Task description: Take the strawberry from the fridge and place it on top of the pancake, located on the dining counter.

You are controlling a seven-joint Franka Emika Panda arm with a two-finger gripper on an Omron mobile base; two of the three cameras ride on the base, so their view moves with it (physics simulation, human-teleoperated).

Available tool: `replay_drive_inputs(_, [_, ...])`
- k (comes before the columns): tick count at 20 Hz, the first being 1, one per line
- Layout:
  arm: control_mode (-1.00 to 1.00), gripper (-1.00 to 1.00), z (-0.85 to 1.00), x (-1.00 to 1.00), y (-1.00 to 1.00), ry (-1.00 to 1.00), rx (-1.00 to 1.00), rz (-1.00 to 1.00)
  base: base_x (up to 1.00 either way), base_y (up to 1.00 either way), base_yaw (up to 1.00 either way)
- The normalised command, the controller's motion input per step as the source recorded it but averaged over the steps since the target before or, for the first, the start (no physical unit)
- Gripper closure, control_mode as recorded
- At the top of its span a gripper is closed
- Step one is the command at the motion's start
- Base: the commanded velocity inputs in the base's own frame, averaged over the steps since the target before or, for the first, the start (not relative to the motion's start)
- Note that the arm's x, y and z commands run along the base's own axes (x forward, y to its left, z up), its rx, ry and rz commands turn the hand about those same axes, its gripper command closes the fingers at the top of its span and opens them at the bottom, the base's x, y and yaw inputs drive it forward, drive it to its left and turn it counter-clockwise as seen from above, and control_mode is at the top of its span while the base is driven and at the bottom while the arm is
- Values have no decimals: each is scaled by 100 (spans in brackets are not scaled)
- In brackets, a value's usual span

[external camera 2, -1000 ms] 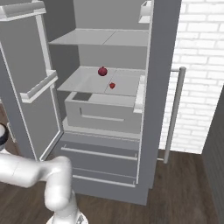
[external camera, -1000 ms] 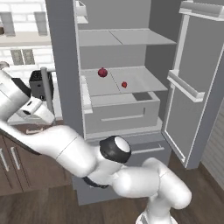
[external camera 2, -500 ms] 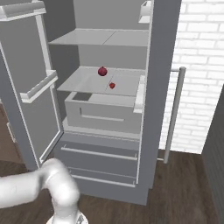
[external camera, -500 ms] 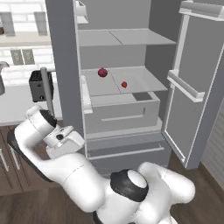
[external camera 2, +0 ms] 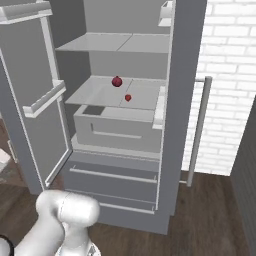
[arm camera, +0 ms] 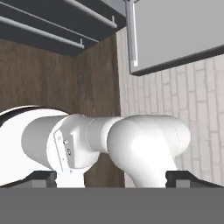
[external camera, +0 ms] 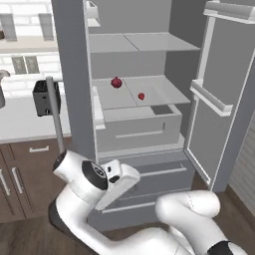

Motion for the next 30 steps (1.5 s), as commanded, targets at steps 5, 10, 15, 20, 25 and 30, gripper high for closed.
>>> replay_drive_inputs(5, [-100, -100, 92, -22, -92, -39, 18, 59, 0, 0, 0])
replay_drive_inputs(10, [-100, -100, 71, 6, -92, -31, 57, 34, 0, 0, 0])
replay_drive_inputs(15, [-100, -100, 77, 17, -47, -2, 63, 21, 0, 0, 0])
replay_drive_inputs(20, [-100, -100, 32, 4, -7, 0, 7, 7, 0, 0, 0])
replay_drive_inputs(25, [-100, -100, 0, 0, -47, 0, 0, -13, 0, 0, 0])
replay_drive_inputs(30, [-100, -100, 0, 0, -60, 0, 0, -18, 0, 0, 0])
